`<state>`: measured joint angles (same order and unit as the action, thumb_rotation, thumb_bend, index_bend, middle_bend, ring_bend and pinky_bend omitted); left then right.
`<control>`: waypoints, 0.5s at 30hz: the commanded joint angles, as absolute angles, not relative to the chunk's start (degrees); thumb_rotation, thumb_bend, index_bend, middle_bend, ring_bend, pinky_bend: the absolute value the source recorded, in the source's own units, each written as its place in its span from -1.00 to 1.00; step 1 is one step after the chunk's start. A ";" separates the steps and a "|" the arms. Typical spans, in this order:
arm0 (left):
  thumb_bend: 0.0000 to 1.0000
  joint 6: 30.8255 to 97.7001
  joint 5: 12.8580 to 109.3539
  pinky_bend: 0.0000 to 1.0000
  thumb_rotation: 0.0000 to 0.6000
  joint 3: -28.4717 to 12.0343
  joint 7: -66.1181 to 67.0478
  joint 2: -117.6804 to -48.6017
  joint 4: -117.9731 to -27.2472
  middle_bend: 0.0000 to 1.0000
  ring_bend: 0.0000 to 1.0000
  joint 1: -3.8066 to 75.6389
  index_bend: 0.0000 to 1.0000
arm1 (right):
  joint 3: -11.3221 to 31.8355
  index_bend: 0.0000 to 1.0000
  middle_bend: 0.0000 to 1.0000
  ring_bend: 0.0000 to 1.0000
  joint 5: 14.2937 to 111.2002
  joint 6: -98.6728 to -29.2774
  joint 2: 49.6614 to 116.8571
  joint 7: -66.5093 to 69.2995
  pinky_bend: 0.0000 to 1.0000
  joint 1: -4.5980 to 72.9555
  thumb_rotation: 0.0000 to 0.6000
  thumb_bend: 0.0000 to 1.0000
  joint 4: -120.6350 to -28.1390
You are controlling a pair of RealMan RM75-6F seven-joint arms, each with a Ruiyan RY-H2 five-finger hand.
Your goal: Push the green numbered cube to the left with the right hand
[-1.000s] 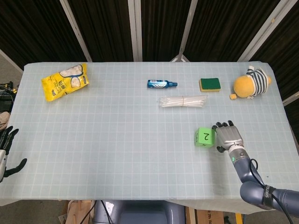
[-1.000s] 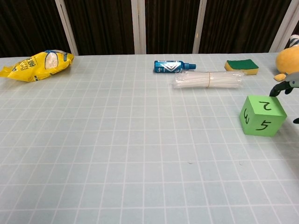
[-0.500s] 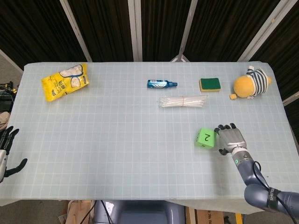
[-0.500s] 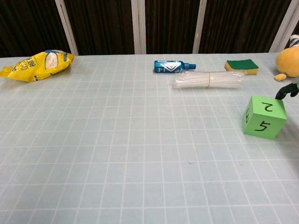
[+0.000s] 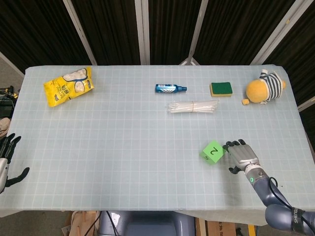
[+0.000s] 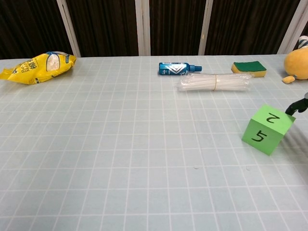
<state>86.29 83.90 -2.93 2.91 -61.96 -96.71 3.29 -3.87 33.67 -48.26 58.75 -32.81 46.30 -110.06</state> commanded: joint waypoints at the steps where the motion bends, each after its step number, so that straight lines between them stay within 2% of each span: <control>1: -0.33 86.29 83.84 -1.00 1.00 -2.98 2.86 -61.96 -96.68 -1.00 -1.00 3.31 -0.93 | -4.41 -0.53 -0.73 -0.80 34.49 -48.67 58.70 -32.61 -0.95 45.97 1.00 -0.34 -110.71; 15: -0.33 86.22 83.87 -1.00 1.00 -2.95 2.84 -61.95 -96.66 -1.00 -1.00 3.34 -0.93 | -6.46 -0.53 -0.73 -0.80 37.73 -48.13 56.77 -31.44 -0.95 45.45 1.00 -0.34 -114.45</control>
<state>86.22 83.87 -2.95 2.84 -61.95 -96.67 3.33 -6.27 37.62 -48.37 57.03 -31.52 45.37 -114.16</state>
